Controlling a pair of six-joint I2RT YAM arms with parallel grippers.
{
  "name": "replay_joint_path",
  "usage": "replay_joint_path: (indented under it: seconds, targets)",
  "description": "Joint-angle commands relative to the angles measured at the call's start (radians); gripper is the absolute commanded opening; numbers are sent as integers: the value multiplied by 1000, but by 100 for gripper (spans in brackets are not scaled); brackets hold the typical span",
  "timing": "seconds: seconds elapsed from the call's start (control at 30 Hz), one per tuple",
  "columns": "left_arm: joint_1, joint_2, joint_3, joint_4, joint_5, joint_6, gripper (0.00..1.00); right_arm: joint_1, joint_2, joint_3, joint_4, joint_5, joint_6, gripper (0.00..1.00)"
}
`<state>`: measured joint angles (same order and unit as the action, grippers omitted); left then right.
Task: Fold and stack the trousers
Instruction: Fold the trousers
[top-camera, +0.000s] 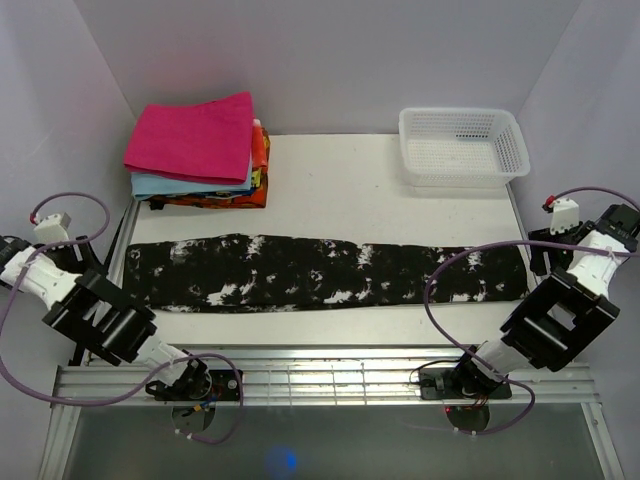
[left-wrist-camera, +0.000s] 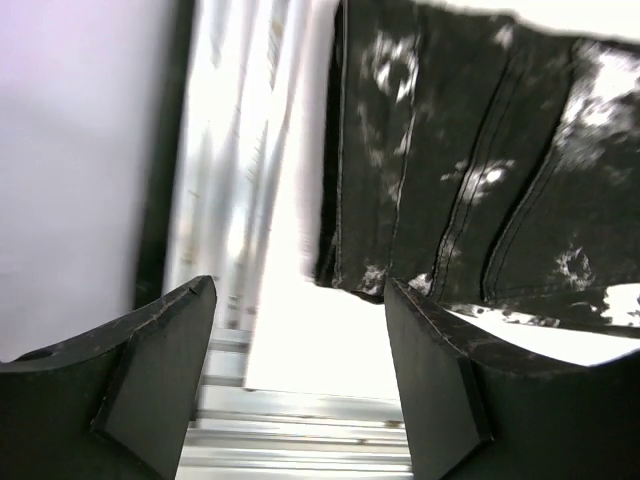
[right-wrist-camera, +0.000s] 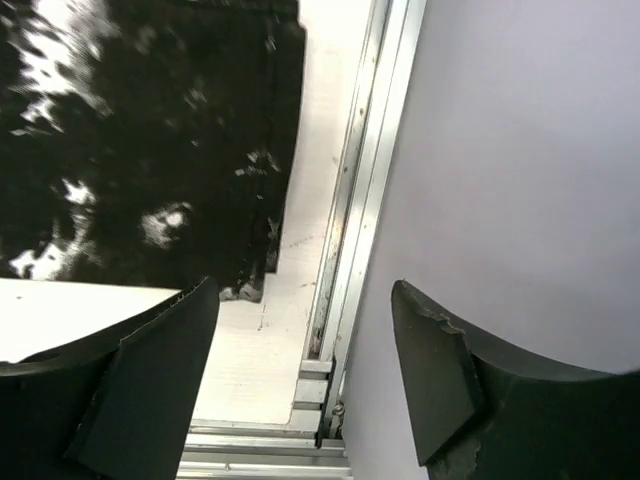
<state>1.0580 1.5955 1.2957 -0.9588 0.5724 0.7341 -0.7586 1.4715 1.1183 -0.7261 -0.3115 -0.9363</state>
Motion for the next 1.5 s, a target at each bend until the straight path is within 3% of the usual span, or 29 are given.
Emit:
replay_joint_path:
  seconds: [0.0,0.13,0.3,0.5,0.67,0.8,0.97,1.03,1.13,1.27,1.3,1.47]
  targets:
    - [-21,-121,34,-1,79,62,79,42,-30,35,-76,-90,-12,75]
    - [-162,-166,-18,31,96,2,77,188,-19,20,-93,-123,46,70]
    - [-327,-106,-45,52,242,-110,73,335,47,-54,8,-113,136,62]
    - [-421,-28,-208,175,195,-216,66,357,167,-156,109,1,142,55]
    - [-421,-11,-387,192,28,-73,59,326,147,-282,166,104,21,51]
    - [-420,-83,-466,74,40,121,60,297,113,-292,148,160,-96,49]
    - [-421,-172,-256,-199,229,316,76,346,24,-102,-45,-53,-96,54]
    - [-424,-187,-170,-209,331,311,79,427,15,16,-129,-162,-56,57]
    - [-452,-135,-27,-161,433,229,90,563,-5,110,-128,-271,34,62]
    - [-544,-2,54,-60,437,156,91,754,-30,137,38,-345,267,71]
    - [-571,23,54,-42,437,146,91,847,-28,137,80,-345,309,73]
    - [-648,184,50,103,402,68,91,1045,51,161,301,-305,475,86]
